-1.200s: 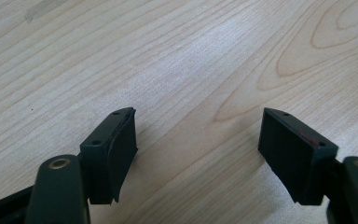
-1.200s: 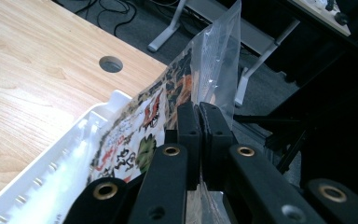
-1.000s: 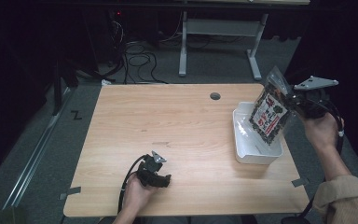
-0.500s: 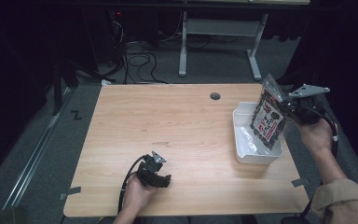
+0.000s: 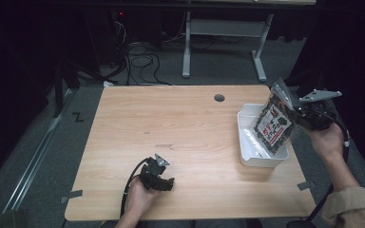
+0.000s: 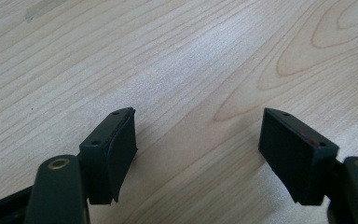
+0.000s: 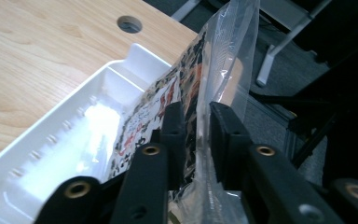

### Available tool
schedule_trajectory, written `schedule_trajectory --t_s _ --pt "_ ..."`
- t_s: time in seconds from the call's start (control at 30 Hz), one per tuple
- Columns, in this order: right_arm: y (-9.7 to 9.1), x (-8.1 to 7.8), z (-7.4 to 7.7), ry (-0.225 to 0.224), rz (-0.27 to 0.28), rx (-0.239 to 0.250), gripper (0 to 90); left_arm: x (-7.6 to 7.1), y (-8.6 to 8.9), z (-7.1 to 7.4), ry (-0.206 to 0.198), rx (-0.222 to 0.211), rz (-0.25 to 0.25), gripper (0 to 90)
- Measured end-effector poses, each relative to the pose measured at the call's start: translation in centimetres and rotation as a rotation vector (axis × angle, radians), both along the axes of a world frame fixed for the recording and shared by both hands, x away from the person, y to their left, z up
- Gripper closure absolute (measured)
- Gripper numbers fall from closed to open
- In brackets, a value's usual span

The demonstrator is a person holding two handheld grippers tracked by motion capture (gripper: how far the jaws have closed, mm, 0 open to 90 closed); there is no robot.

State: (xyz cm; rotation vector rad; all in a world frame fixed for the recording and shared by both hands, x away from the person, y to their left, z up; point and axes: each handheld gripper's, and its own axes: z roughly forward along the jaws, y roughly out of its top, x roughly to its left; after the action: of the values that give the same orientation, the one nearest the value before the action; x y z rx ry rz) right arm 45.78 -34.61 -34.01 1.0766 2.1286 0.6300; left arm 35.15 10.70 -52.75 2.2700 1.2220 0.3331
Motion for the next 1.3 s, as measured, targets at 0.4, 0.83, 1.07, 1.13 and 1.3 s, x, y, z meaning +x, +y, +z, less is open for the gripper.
schedule_trajectory --t_s 0.4,0.83,1.07,1.13,1.3 --pt "-1.1 0.1 -0.4 0.024 -0.061 0.058 56.2 0.0 0.0 0.1 -0.003 0.000 -0.001 28.1" --pt "-1.9 -0.5 -0.1 -0.005 -0.079 0.143 43.4 -0.1 0.1 0.3 -0.026 -0.006 0.000 28.1" --pt "-2.1 -1.6 0.6 -0.070 -0.084 0.161 39.6 -0.2 0.0 0.4 -0.031 -0.008 -0.001 28.1" --pt "-2.0 -2.1 0.8 -0.095 -0.070 0.175 39.6 -0.2 0.0 0.4 -0.032 -0.007 -0.002 28.1" --pt "-1.2 -3.7 1.2 -0.124 -0.009 0.233 40.0 -0.2 0.0 0.5 -0.038 -0.010 -0.003 28.1"
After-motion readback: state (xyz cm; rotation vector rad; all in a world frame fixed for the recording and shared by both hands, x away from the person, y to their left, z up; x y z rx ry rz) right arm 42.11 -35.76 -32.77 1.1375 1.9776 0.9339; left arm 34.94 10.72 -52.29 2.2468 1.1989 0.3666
